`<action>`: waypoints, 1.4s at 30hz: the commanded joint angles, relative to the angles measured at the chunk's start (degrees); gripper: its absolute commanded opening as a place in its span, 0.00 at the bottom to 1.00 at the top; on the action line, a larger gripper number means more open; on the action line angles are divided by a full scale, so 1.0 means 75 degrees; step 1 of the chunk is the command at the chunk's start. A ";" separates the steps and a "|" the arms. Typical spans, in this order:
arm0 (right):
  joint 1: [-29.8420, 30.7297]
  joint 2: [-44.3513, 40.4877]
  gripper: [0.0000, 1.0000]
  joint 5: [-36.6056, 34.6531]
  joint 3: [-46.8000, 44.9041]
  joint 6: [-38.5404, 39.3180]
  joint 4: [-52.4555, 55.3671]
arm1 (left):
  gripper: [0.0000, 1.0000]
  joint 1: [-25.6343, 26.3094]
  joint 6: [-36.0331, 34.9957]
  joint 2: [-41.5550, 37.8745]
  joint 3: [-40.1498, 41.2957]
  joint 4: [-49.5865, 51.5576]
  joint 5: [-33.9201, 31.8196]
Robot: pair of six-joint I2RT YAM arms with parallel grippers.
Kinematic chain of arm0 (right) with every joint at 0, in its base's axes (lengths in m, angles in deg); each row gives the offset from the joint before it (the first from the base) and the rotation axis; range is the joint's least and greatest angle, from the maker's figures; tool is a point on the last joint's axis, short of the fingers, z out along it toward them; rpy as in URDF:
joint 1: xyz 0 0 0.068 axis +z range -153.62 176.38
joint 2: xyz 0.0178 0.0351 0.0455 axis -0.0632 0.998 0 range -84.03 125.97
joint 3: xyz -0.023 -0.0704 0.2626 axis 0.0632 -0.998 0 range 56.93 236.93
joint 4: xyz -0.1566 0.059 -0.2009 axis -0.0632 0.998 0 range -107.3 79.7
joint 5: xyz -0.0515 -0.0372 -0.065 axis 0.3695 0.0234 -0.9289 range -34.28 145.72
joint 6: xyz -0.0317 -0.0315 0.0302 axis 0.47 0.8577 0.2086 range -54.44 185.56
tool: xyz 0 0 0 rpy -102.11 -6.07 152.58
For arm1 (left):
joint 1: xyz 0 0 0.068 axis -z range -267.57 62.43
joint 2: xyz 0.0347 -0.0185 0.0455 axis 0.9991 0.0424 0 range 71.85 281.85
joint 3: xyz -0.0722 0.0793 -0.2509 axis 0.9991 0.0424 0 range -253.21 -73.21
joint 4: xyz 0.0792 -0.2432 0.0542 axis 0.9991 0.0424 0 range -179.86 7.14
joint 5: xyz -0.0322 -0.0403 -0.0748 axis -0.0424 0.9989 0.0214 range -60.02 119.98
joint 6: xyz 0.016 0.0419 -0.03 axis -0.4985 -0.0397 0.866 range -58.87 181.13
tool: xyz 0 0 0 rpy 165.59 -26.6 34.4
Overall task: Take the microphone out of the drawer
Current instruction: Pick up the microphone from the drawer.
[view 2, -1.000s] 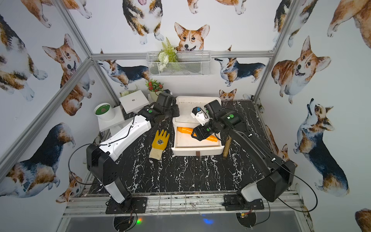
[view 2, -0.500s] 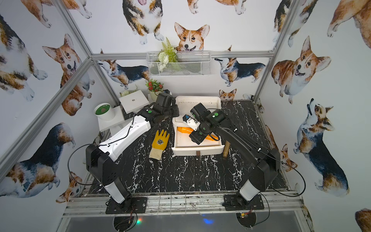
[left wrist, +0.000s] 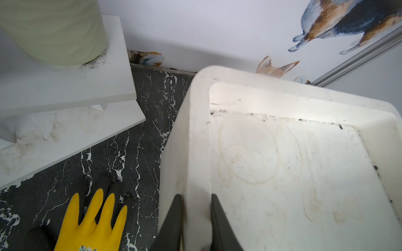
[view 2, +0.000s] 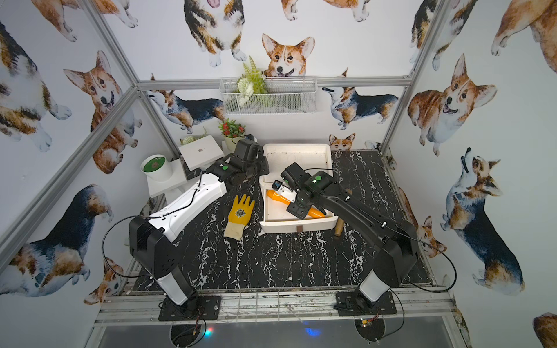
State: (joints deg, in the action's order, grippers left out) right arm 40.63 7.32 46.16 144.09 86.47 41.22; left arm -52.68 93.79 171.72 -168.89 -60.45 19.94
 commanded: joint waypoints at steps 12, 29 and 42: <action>0.0007 0.0056 0.26 -0.0165 -0.0210 0.0267 -0.0385 | 0.00 -0.0104 0.0276 0.0078 0.0089 0.0930 0.0174; 0.0008 -0.1206 0.03 0.0499 -0.1120 0.0861 -0.0936 | 0.00 -0.0150 0.0276 0.0148 -0.0007 0.0944 0.0214; 0.0007 -0.1757 0.02 0.0608 -0.1421 0.1138 -0.1213 | 0.00 -0.0142 0.0321 0.0143 -0.0016 0.0942 0.0226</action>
State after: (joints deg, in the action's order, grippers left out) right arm 40.63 -5.10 50.35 133.46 94.12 33.92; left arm -53.20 92.81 172.01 -169.30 -60.13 21.05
